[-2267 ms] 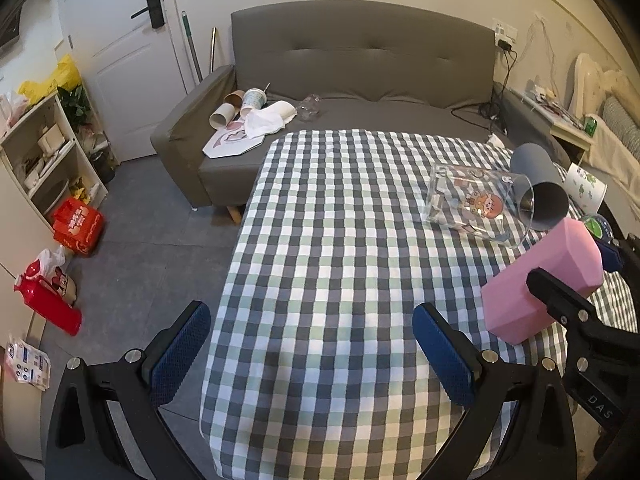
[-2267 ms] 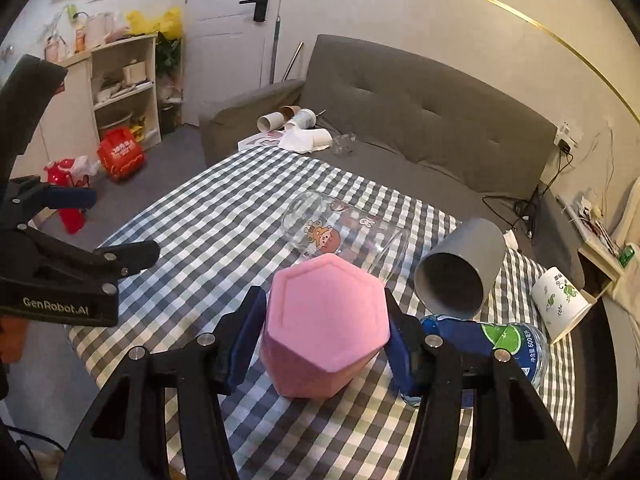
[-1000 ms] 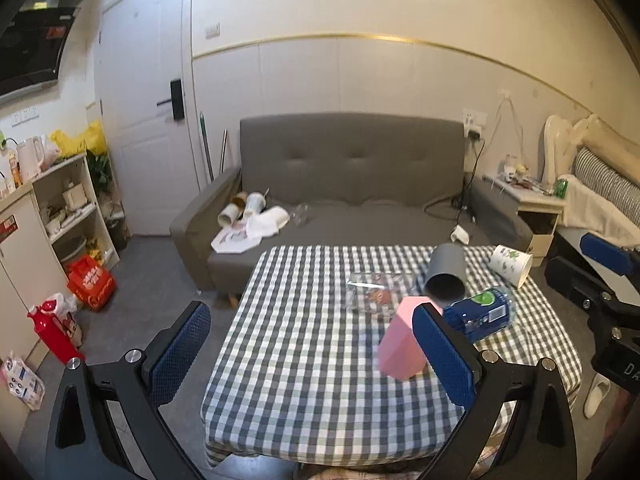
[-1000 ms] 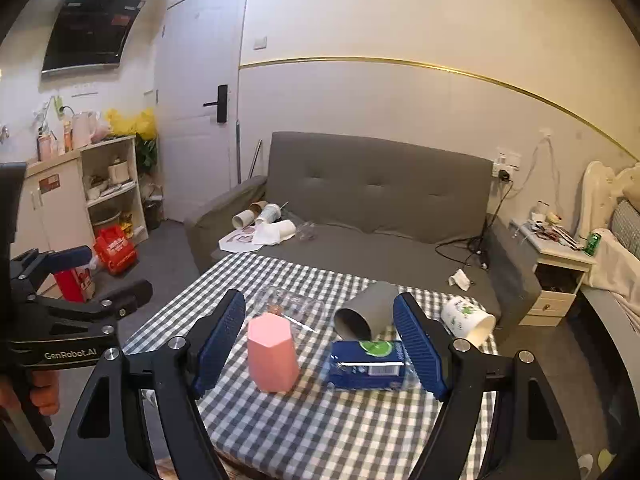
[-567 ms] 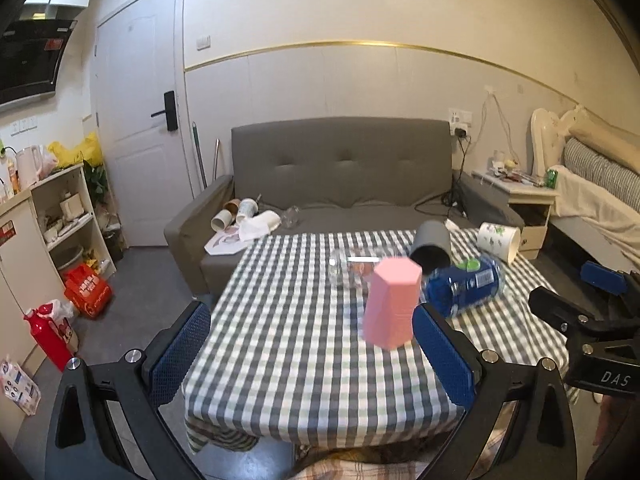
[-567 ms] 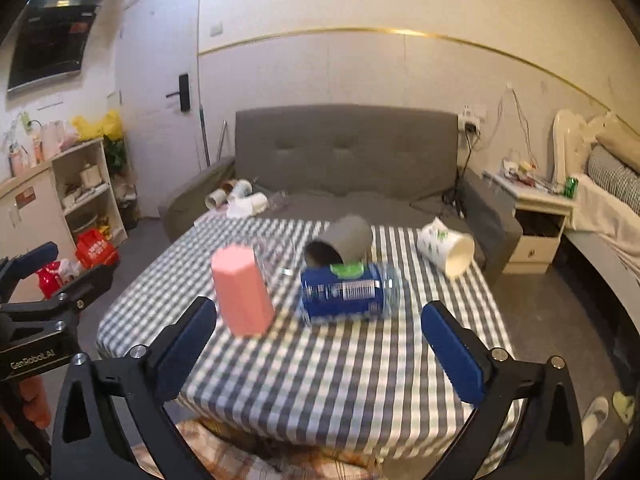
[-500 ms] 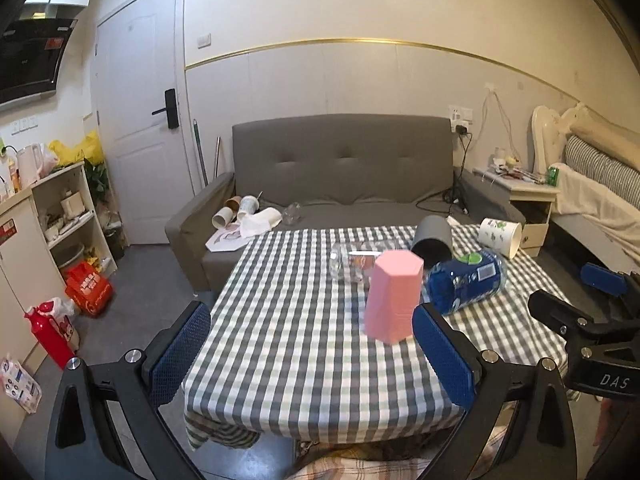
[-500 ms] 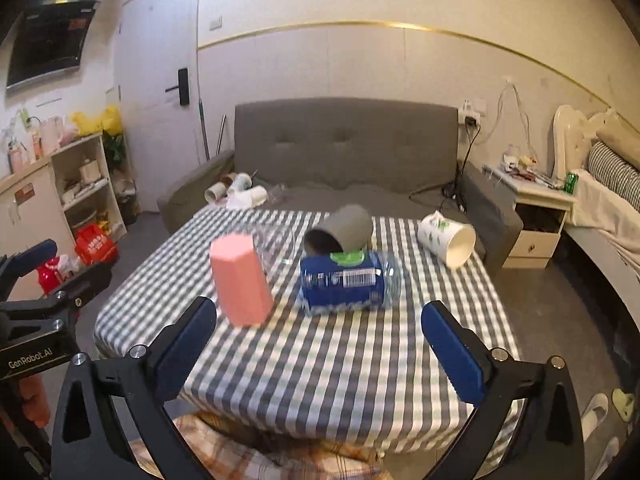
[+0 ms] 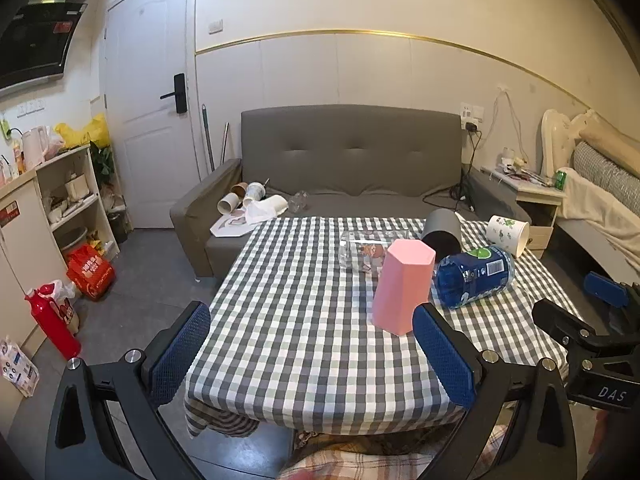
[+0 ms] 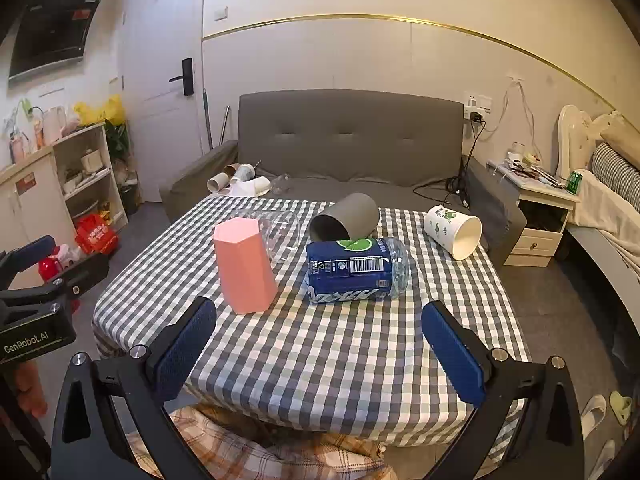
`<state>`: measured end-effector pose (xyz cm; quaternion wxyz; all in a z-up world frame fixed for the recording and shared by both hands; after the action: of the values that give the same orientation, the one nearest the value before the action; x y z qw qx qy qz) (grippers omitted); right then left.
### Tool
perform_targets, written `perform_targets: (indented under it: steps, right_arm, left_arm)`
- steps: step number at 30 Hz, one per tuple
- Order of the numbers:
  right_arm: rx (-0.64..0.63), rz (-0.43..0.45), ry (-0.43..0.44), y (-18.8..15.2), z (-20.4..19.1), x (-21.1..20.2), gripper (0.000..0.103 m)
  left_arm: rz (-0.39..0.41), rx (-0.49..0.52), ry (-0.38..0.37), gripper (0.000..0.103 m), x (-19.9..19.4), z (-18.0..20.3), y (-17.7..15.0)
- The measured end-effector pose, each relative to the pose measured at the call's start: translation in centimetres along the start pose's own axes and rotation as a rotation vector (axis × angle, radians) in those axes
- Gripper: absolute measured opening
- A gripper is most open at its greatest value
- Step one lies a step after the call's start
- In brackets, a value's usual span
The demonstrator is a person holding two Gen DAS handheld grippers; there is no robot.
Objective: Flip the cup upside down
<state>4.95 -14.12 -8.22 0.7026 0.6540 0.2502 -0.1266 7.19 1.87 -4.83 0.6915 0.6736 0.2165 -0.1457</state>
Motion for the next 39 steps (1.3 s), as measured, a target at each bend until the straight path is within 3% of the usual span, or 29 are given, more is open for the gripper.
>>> perform_targets:
  steps: [39]
  right_arm:
    - [-0.019, -0.018, 0.003, -0.36, -0.34, 0.2, 0.103]
  left_arm:
    - [-0.008, 0.012, -0.001, 0.103, -0.03, 0.08, -0.05]
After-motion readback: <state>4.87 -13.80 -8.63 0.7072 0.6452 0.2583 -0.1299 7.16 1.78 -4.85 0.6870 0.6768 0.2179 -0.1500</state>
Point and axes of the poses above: each gripper's, at about its wrist camera, not at the fingertips, and x roughly the way its jaws point, z to its right, y to its top, the point moved 9 cm from there along x, roughly the way its jaws point, and after that the axes turned 3 degrees about -x, right-handed, at the moved point
